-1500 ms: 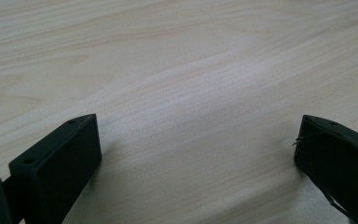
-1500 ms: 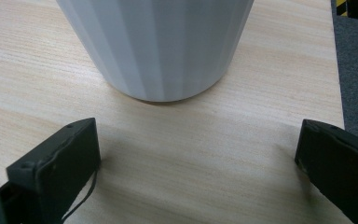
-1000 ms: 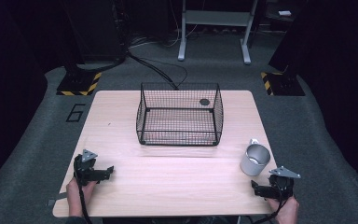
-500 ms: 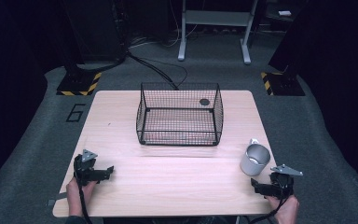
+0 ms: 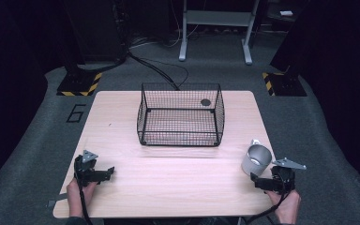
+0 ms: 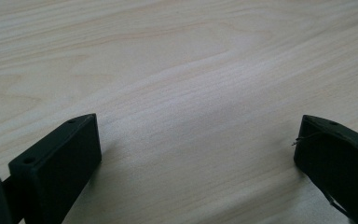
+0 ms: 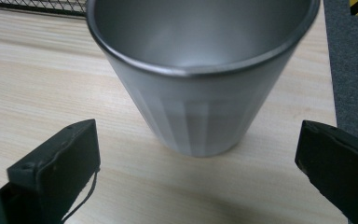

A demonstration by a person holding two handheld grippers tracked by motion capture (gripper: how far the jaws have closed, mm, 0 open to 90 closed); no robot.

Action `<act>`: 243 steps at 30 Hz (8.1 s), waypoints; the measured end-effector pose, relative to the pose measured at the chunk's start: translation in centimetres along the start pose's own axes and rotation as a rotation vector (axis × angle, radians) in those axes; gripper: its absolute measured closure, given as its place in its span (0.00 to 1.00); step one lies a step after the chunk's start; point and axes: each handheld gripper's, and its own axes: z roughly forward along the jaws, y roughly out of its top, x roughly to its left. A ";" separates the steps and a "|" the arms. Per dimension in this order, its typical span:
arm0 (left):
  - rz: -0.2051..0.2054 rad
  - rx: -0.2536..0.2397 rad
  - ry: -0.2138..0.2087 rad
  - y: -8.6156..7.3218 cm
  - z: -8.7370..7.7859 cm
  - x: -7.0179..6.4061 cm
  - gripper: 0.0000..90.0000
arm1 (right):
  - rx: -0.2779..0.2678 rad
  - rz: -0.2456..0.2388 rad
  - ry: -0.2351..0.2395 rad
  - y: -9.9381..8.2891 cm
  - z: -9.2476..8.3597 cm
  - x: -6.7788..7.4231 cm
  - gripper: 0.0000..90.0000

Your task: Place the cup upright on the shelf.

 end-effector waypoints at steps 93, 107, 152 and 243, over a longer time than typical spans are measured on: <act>0.002 0.001 0.002 0.0 0.0 0.0 0.01 | -0.010 -0.127 0.005 6.0 0.3 3.0 0.07; 0.003 0.001 0.002 0.0 0.0 0.0 0.01 | -0.007 -0.159 0.045 6.3 0.2 4.7 0.07; -0.036 0.004 0.037 0.5 0.5 0.0 0.00 | 0.008 -0.324 0.287 10.2 -0.2 10.9 0.07; -0.038 0.013 0.034 0.6 0.6 -0.3 0.00 | 0.092 -0.382 0.274 26.9 14.7 18.7 0.07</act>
